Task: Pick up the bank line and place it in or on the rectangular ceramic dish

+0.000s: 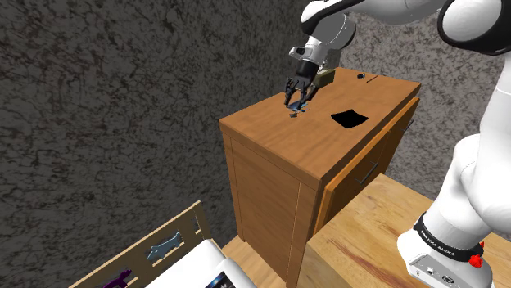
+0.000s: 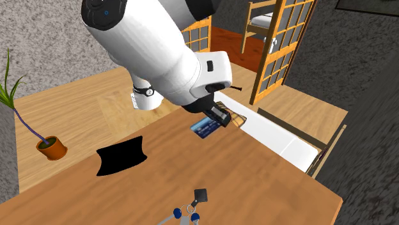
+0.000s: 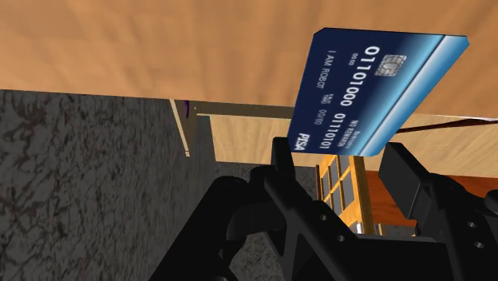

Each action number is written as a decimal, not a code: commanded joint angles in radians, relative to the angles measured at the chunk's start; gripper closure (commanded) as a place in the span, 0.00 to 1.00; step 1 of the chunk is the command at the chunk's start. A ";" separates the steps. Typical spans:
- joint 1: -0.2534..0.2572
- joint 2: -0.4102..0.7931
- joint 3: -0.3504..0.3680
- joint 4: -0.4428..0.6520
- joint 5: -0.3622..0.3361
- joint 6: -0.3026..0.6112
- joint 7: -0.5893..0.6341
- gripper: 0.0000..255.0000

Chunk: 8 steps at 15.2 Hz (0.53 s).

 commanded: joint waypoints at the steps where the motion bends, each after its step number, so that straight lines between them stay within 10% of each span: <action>1: -0.021 -0.024 -0.022 -0.018 -0.026 -0.020 -0.030 1.00; 8: -0.098 -0.081 -0.095 -0.056 -0.107 -0.090 -0.138 1.00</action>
